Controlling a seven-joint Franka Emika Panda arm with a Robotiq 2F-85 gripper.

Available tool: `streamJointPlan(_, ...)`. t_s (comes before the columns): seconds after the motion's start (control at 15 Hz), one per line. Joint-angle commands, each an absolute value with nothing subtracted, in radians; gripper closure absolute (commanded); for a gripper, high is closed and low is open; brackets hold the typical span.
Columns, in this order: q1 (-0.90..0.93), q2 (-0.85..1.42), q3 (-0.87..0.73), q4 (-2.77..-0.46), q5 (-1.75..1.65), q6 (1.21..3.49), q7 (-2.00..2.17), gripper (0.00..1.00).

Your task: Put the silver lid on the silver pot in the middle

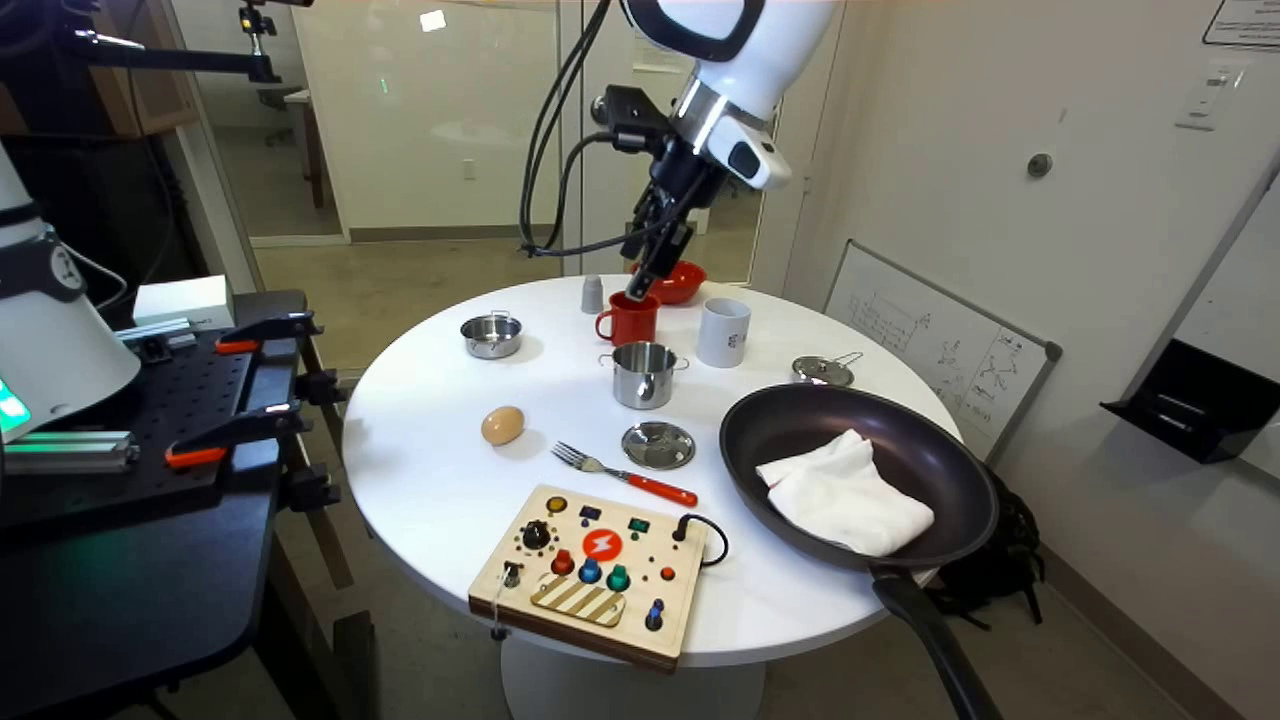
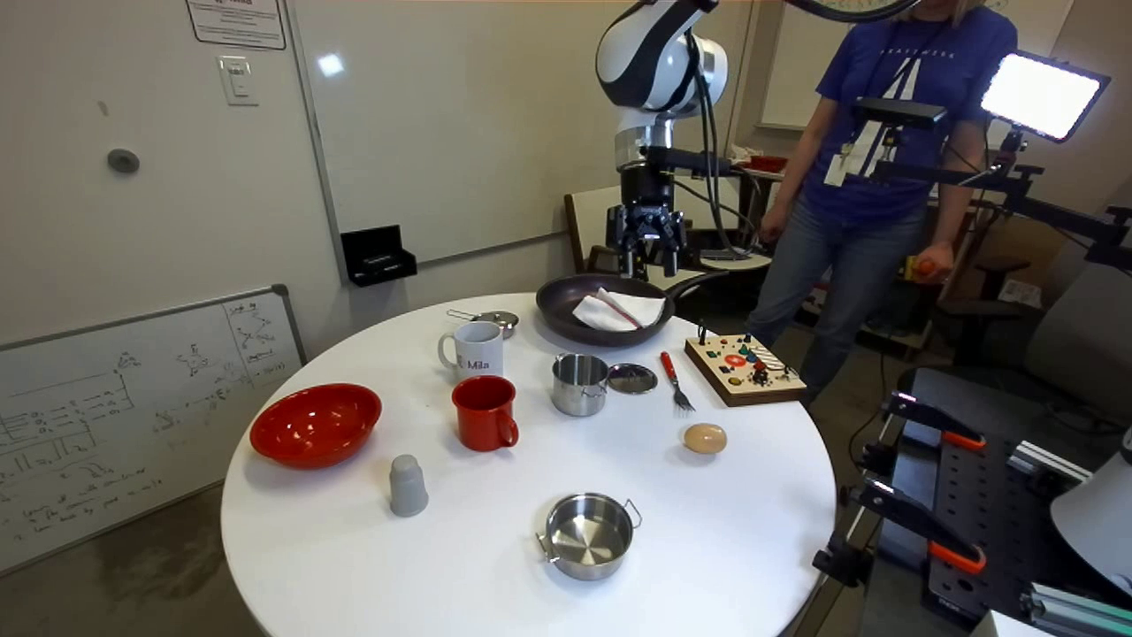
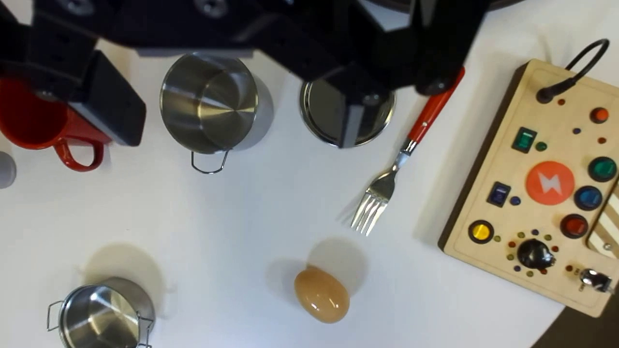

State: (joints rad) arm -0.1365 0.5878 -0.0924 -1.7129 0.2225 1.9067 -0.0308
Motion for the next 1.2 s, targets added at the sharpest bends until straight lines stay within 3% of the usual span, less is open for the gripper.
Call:
streamJointPlan(0.0, -0.120, 0.700, -0.099, -1.563, 0.193, 1.826, 0.120, 0.00)
streamJointPlan(1.13, -0.166, 0.900, -0.096, -1.318, 0.205, 1.771, 0.197, 0.00)
